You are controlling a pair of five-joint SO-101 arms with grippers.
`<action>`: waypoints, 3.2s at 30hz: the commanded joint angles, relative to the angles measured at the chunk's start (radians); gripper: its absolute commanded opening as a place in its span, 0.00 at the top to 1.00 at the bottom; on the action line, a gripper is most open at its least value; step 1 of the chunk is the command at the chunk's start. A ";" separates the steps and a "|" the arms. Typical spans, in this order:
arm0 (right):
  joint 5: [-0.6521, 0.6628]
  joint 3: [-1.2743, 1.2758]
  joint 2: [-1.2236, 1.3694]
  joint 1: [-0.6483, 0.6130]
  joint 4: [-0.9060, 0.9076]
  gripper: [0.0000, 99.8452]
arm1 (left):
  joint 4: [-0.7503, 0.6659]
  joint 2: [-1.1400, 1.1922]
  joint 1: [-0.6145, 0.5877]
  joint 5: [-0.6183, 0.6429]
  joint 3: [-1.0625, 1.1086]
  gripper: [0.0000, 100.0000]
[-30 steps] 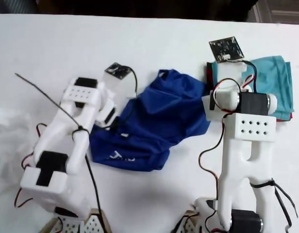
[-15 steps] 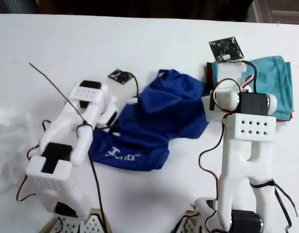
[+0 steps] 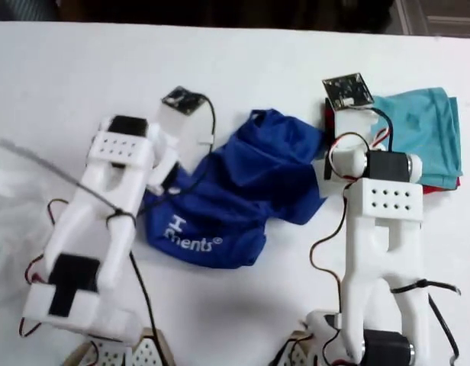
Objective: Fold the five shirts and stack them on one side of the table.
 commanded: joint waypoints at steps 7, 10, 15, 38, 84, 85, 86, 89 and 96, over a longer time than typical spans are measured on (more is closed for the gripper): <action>0.000 -0.005 -0.048 0.007 -0.013 0.98 | 0.012 0.052 -0.003 -0.037 -0.042 0.93; 0.002 -0.005 -0.048 0.008 -0.012 0.98 | -0.015 0.087 -0.005 -0.035 -0.041 0.96; 0.002 -0.005 -0.048 0.008 -0.012 0.98 | -0.023 0.114 -0.005 -0.035 -0.041 0.96; -0.133 -0.543 -0.048 -0.183 -0.018 0.98 | 0.272 -0.310 -0.235 -0.084 -0.461 0.97; -0.126 -1.422 -0.131 -0.180 0.277 0.98 | 0.446 -0.448 -0.350 -0.023 -1.018 0.97; -0.126 -1.419 -0.143 -0.180 0.277 0.98 | 0.446 -0.468 -0.350 -0.021 -1.000 0.97; -0.126 -1.419 -0.153 -0.179 0.277 0.98 | 0.446 -0.493 -0.350 -0.021 -0.977 0.97; -0.124 -1.425 -0.176 -0.179 0.260 0.98 | 0.442 -0.566 -0.353 -0.026 -0.886 0.97; -0.124 -1.427 -0.193 -0.179 0.237 0.98 | 0.431 -0.706 -0.351 -0.026 -0.819 0.97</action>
